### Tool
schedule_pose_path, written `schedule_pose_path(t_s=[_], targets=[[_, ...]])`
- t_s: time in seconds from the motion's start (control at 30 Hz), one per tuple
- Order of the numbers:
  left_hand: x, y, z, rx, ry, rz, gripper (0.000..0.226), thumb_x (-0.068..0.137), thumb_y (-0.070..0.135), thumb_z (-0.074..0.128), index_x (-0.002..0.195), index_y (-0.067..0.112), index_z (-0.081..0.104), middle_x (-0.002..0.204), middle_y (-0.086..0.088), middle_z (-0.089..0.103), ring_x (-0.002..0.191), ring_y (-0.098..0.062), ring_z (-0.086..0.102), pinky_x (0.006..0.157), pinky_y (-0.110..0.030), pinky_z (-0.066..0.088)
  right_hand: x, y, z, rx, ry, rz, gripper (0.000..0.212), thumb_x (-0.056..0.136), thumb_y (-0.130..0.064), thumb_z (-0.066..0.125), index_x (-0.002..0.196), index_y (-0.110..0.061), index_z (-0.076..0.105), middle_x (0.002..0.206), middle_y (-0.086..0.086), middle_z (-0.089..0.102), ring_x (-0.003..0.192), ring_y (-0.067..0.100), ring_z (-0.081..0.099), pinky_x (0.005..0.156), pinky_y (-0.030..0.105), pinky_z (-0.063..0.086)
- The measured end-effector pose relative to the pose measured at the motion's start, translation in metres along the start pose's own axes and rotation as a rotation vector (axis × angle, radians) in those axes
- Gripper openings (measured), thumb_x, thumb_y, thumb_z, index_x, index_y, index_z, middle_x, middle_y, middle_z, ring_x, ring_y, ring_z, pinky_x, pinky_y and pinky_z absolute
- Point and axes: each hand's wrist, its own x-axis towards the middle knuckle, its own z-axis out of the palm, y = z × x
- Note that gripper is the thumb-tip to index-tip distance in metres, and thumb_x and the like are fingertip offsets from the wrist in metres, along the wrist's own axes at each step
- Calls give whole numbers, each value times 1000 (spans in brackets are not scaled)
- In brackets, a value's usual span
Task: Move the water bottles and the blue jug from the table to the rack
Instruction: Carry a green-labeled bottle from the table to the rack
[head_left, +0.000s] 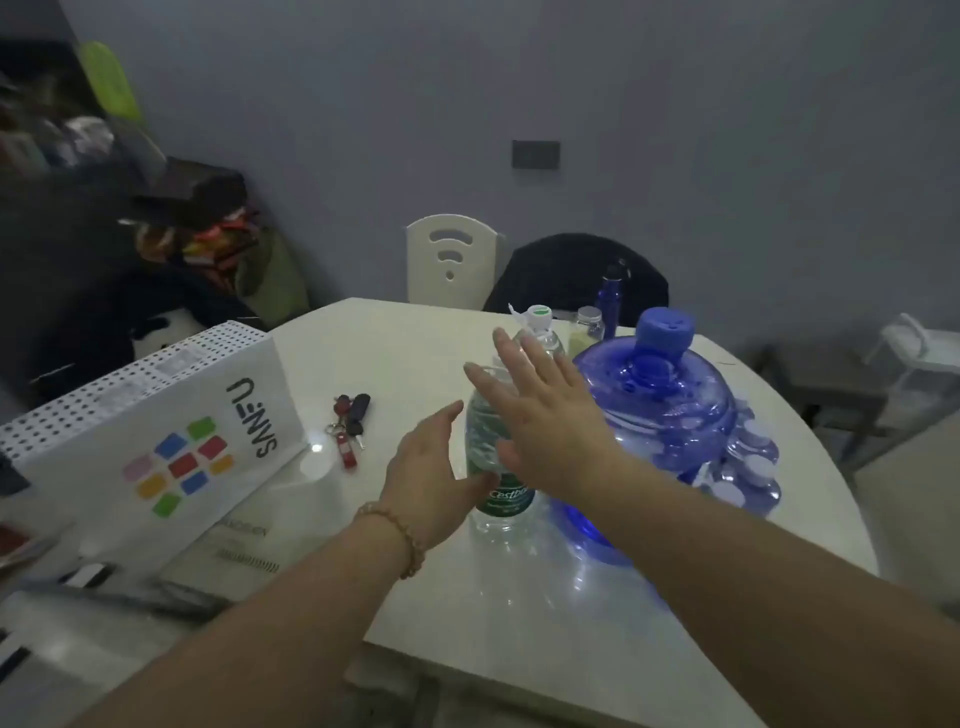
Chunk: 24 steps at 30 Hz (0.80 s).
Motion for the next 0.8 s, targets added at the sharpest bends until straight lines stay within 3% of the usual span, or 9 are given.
schedule_pose_path(t_s=[0.13, 0.23, 0.33, 0.4, 0.47, 0.57, 0.63, 0.7, 0.8], targets=[[30, -10, 10, 78, -20, 35, 97, 67, 48, 78, 143, 35, 19, 147, 6, 36, 131, -19, 36, 105, -40, 34, 40, -4, 14, -64, 12, 76, 76, 90, -49, 49, 148, -30, 2, 158, 12, 0, 143, 39, -4, 113, 55, 2], [53, -7, 15, 5, -41, 121, 95, 56, 55, 78, 132, 39, 25, 134, 6, 49, 117, -21, 48, 96, -40, 44, 49, -6, 20, -29, -16, 70, 60, 93, -39, 47, 144, -21, 23, 146, 14, 35, 138, 37, 21, 115, 52, 15], [71, -4, 24, 2, -36, 368, 91, 52, 37, 84, 126, 32, 31, 123, 2, 55, 109, -18, 53, 97, -33, 45, 45, -8, 21, -177, -58, -84, 44, 90, -24, 55, 130, -9, 48, 127, 11, 54, 123, 32, 43, 115, 52, 13], [84, -10, 33, -42, -41, 532, 87, 53, 21, 87, 123, 35, 37, 117, 8, 57, 106, -9, 53, 96, -18, 40, 36, -12, 26, -272, -67, -88, 47, 81, -20, 69, 123, -6, 55, 121, 11, 58, 120, 33, 48, 116, 51, 5], [98, -17, 38, -186, -144, 522, 86, 50, 21, 90, 118, 43, 42, 112, 17, 57, 104, -3, 55, 88, -13, 44, 27, -11, 28, -233, -38, -1, 56, 78, -17, 73, 128, -7, 50, 130, 13, 54, 130, 38, 38, 116, 46, 2], [109, -29, 47, -198, -188, 426, 91, 47, 37, 90, 126, 33, 43, 120, 4, 48, 107, 16, 39, 85, -2, 38, 16, -15, 33, -180, -100, 84, 48, 94, -17, 51, 139, -11, 35, 148, 10, 35, 142, 35, 14, 117, 46, 10], [106, -33, 53, -259, -238, 425, 97, 43, 40, 89, 124, 47, 37, 121, 8, 38, 103, 24, 31, 79, 5, 32, 4, -23, 31, -184, -83, 151, 42, 96, -15, 42, 138, -12, 38, 145, 11, 38, 141, 35, 18, 115, 48, 14], [93, -27, 57, -324, -316, 466, 98, 43, 44, 89, 120, 59, 30, 124, 12, 34, 107, 19, 35, 85, 0, 36, -14, -34, 23, -160, 25, 248, 36, 89, -11, 55, 125, -12, 52, 133, 14, 52, 135, 39, 32, 115, 52, 17], [70, -14, 68, -205, -363, 599, 91, 54, 55, 83, 131, 39, 36, 132, 12, 41, 118, 4, 38, 102, -19, 37, -39, -52, 5, -233, 28, 322, 46, 77, -14, 72, 120, -11, 57, 133, 20, 51, 133, 41, 34, 114, 54, 17]])
